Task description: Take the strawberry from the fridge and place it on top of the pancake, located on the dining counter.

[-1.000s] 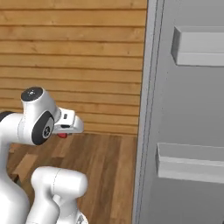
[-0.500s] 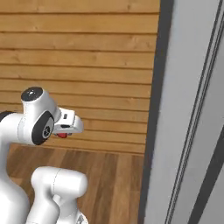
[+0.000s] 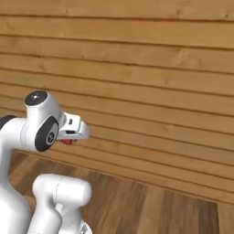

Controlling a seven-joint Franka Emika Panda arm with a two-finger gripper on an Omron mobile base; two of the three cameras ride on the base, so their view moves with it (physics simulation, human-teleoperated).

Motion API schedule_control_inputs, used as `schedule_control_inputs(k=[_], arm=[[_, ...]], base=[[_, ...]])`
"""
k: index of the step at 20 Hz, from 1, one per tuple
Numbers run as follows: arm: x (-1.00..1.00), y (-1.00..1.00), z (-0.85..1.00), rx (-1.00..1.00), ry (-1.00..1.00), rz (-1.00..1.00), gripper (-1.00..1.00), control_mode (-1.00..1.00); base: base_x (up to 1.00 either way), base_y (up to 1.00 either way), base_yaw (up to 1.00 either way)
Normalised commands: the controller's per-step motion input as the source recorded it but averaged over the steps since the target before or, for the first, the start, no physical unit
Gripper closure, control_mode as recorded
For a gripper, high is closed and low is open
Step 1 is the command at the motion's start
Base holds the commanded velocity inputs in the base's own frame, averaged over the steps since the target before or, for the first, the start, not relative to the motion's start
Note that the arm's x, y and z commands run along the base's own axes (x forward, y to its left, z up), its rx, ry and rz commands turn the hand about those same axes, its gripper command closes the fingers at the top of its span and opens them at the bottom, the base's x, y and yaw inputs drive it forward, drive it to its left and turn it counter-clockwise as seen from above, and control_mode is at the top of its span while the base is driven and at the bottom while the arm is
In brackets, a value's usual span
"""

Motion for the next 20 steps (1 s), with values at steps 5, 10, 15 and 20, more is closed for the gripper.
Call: schedule_control_inputs(k=[5,10,15,20], arm=[[0.00,0.00,0.00,0.00,0.00,0.00,1.00,1.00],[0.00,0.00,0.00,0.00,0.00,0.00,1.00,1.00],[0.00,0.00,0.00,0.00,0.00,0.00,1.00,1.00],[0.00,0.00,0.00,0.00,0.00,0.00,1.00,1.00]], base=[[0.96,0.48,0.60],[0.86,0.29,0.66],[0.85,0.04,0.72],[0.64,0.00,0.83]])
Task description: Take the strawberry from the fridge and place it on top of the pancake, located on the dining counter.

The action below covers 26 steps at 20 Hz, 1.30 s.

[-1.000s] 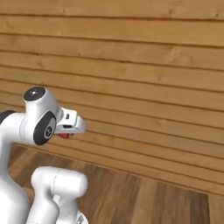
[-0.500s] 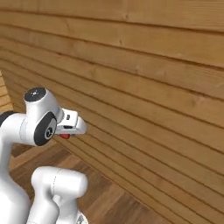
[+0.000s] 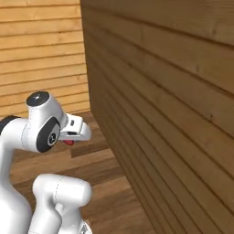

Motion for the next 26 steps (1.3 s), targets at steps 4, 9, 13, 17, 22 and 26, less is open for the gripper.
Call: schedule_control_inputs(k=[4,9,13,17,22,26], arm=[[0.00,0.00,0.00,0.00,0.00,0.00,1.00,1.00],[0.00,0.00,0.00,0.00,0.00,0.00,1.00,1.00],[0.00,0.00,0.00,0.00,0.00,0.00,1.00,1.00],[0.00,0.00,0.00,0.00,0.00,0.00,1.00,1.00],[0.00,0.00,0.00,0.00,0.00,0.00,1.00,1.00],[0.00,0.00,0.00,0.00,0.00,0.00,1.00,1.00]], base=[[0.56,0.00,0.84],[0.61,0.00,0.84],[0.68,-0.01,0.82],[0.69,-0.27,0.86],[0.76,-0.27,0.80],[0.74,-0.31,0.71]])
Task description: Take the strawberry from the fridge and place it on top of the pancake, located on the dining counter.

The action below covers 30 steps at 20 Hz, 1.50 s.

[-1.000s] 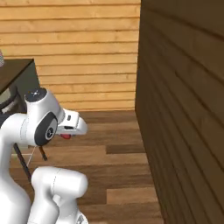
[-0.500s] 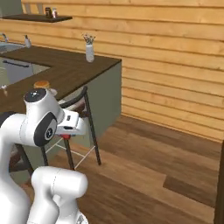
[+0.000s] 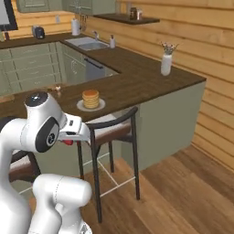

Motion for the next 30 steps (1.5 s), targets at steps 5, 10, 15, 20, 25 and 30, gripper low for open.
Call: schedule_control_inputs(k=[5,10,15,20,25,30], arm=[[0.00,0.00,0.00,0.00,0.00,0.00,1.00,1.00],[0.00,0.00,0.00,0.00,0.00,0.00,1.00,1.00],[0.00,0.00,0.00,0.00,0.00,0.00,1.00,1.00],[0.00,0.00,0.00,0.00,0.00,0.00,1.00,1.00],[0.00,0.00,0.00,0.00,0.00,0.00,1.00,1.00],[0.00,0.00,0.00,0.00,0.00,0.00,1.00,1.00]], base=[[0.62,-0.62,0.64],[0.30,-0.82,0.54],[0.29,-0.90,0.51],[0.55,-0.68,0.61],[0.52,-0.24,0.40],[0.47,-0.07,-0.02]])
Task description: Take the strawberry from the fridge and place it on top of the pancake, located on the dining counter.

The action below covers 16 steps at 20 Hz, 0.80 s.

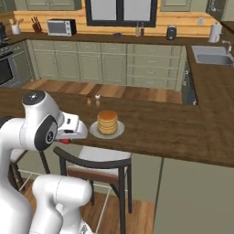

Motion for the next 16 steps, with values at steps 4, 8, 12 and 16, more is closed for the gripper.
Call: schedule_control_inputs(k=[4,8,12,16], arm=[[0.00,0.00,0.00,0.00,0.00,0.00,1.00,1.00],[0.00,0.00,0.00,0.00,0.00,0.00,1.00,1.00],[0.00,0.00,0.00,0.00,0.00,0.00,1.00,1.00],[0.00,0.00,0.00,0.00,0.00,0.00,1.00,1.00]], base=[[0.35,-0.09,-0.16],[0.04,-0.39,-0.20],[0.03,-0.27,-0.09],[0.65,0.00,0.02]])
